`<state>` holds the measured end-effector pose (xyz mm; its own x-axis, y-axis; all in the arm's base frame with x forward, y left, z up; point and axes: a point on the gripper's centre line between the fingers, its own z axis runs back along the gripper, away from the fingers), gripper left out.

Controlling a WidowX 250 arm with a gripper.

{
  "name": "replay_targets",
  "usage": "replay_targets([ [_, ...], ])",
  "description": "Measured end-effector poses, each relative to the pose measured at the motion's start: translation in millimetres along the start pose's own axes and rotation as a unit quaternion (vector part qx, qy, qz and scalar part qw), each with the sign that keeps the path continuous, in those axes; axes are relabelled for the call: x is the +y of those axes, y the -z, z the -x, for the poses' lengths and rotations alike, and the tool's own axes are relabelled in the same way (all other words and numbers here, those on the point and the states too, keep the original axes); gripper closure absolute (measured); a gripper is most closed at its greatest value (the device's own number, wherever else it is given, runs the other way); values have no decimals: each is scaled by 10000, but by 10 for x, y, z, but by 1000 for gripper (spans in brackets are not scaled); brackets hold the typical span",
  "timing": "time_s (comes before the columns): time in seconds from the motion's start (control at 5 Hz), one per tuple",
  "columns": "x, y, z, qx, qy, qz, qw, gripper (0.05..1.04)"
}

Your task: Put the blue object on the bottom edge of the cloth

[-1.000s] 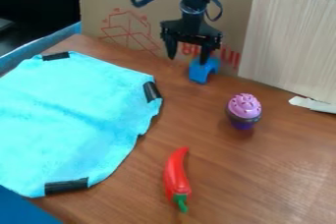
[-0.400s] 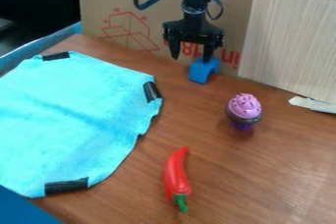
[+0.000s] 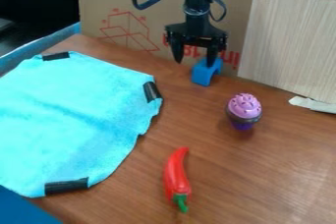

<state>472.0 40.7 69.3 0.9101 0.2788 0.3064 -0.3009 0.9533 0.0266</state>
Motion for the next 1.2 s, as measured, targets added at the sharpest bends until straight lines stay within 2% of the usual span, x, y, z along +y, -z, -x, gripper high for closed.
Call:
replay_targets([
  [0.4,-39,0,41,98,90,23,9999,85],
  [0.8,-210,-3,102,123,292,73,9995,85],
  [1.2,-221,18,114,113,239,50,9996,85],
])
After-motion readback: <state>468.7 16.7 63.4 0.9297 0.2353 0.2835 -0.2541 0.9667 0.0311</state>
